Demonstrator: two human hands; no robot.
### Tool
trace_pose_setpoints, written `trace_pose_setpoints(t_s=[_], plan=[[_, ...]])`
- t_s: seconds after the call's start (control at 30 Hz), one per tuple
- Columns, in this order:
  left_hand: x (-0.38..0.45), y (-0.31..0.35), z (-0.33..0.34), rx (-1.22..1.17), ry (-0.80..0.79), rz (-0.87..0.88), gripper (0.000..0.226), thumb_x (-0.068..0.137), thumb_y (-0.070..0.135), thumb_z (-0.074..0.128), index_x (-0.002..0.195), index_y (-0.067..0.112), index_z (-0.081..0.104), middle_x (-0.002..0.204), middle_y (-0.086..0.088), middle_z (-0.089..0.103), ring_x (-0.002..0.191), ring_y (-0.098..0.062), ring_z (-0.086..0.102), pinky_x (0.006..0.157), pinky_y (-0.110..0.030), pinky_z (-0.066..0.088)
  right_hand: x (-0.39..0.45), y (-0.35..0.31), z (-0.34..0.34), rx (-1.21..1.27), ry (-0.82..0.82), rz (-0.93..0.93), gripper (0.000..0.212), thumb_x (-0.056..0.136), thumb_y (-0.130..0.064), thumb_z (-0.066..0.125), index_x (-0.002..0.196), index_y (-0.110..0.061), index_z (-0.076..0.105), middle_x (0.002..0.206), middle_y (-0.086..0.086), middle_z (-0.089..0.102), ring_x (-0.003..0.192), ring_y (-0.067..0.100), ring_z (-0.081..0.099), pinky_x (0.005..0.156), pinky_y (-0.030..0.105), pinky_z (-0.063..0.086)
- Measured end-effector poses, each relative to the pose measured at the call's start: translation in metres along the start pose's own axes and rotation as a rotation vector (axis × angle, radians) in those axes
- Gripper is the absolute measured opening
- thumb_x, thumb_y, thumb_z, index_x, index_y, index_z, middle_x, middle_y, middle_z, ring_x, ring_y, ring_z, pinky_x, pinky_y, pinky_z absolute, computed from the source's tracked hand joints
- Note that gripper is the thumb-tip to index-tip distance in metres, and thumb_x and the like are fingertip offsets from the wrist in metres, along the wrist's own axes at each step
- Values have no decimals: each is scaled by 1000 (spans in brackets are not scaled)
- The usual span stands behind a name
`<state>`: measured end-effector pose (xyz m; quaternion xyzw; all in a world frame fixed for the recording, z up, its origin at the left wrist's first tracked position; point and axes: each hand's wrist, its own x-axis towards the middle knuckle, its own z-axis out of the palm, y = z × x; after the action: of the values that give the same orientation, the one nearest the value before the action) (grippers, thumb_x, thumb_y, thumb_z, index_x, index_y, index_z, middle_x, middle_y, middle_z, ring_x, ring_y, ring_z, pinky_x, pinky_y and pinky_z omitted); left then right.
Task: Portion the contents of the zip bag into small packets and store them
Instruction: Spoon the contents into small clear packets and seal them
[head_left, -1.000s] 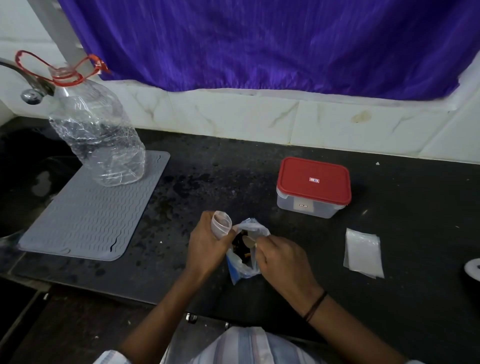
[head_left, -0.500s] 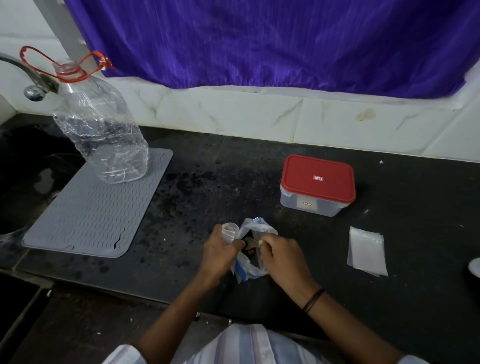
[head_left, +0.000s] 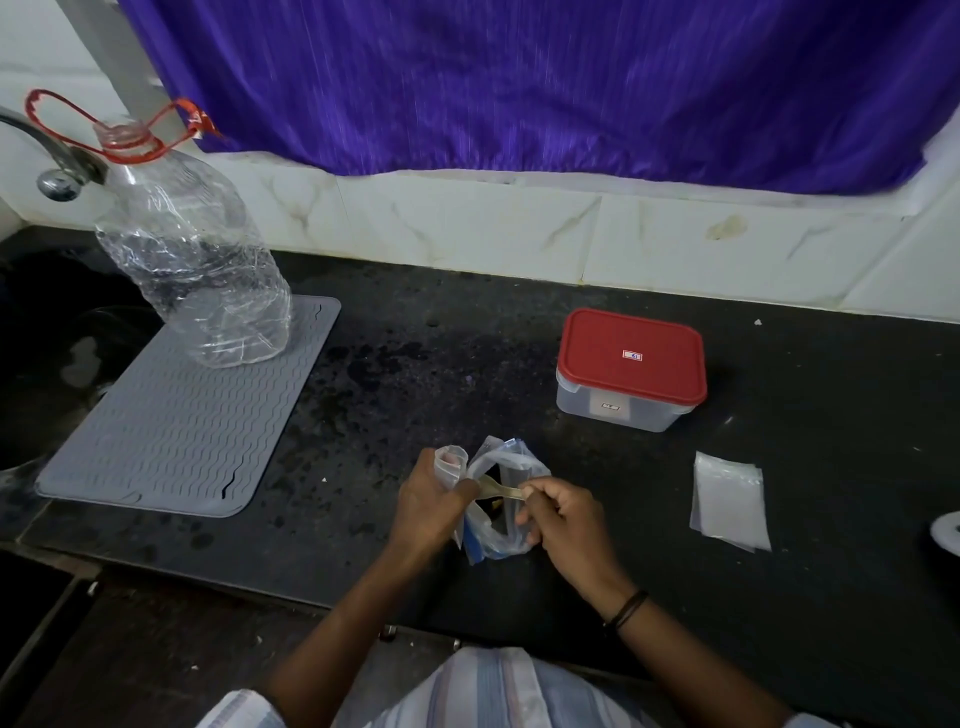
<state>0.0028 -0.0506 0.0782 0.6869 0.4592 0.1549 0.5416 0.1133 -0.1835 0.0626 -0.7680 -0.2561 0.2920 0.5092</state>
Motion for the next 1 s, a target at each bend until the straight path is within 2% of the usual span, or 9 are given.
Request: trace_pose_setpoints(t_s=[0.27, 0.43, 0.6, 0.67, 0.73, 0.8, 0.87, 0.93, 1.0], plan=[[0, -1, 0, -30, 38, 73, 26, 85, 31, 76, 100, 25, 56, 95, 5, 66, 87, -7, 66, 68, -20, 48, -4, 0, -19, 196, 152, 36, 23, 97, -6, 53, 86, -14, 72, 63, 9, 65, 50, 17, 55, 52, 30, 46], [-3, 2, -2, 39, 169, 235, 30, 82, 39, 79, 94, 32, 53, 89, 10, 64, 81, 0, 62, 66, -19, 50, -15, -18, -38, 233, 217, 4, 23, 95, -5, 55, 84, -15, 73, 61, 9, 64, 50, 19, 54, 50, 29, 44], [-5, 6, -2, 97, 132, 384, 29, 81, 32, 80, 91, 35, 53, 89, 12, 63, 85, -2, 62, 67, -14, 49, -23, -52, -48, 286, 235, -56, 24, 95, -5, 55, 83, -16, 73, 58, 6, 62, 48, 16, 53, 47, 25, 44], [-5, 6, 0, 129, 120, 422, 29, 80, 31, 78, 93, 35, 53, 92, 12, 62, 87, -3, 61, 70, -16, 49, -25, -63, -48, 287, 215, -80, 24, 94, -4, 55, 83, -15, 73, 58, 6, 62, 49, 16, 53, 48, 25, 45], [-5, 4, 1, 119, 108, 441, 26, 80, 32, 76, 93, 35, 54, 93, 11, 63, 87, -5, 62, 72, -25, 53, -25, -71, -47, 269, 196, -105, 24, 94, -4, 55, 83, -15, 73, 57, 6, 62, 48, 16, 53, 48, 26, 45], [-4, 4, 2, 102, 103, 445, 24, 80, 32, 75, 92, 35, 54, 92, 10, 63, 87, -6, 63, 72, -32, 55, -25, -73, -43, 171, 195, -144, 22, 94, -6, 57, 83, -17, 73, 57, 4, 64, 48, 13, 54, 48, 28, 47], [-2, 3, 3, 129, 106, 469, 25, 78, 33, 75, 92, 35, 54, 92, 12, 62, 88, -7, 62, 72, -33, 53, -25, -73, -40, -41, 202, -252, 17, 93, -11, 60, 88, -20, 74, 60, -3, 66, 51, 7, 58, 50, 27, 50], [-1, 1, 4, 175, 106, 519, 27, 78, 31, 76, 92, 32, 54, 90, 13, 60, 87, -5, 59, 72, -28, 50, -25, -73, -36, -298, 163, -496, 15, 93, -12, 60, 94, -18, 74, 66, -9, 66, 57, 6, 60, 52, 26, 51], [-1, 1, 6, 200, 110, 561, 24, 79, 29, 75, 92, 28, 54, 89, 13, 59, 85, -5, 58, 74, -26, 48, -25, -75, -33, -603, 62, -796, 18, 92, -10, 55, 95, -16, 71, 74, -5, 65, 61, 7, 58, 54, 26, 52]])
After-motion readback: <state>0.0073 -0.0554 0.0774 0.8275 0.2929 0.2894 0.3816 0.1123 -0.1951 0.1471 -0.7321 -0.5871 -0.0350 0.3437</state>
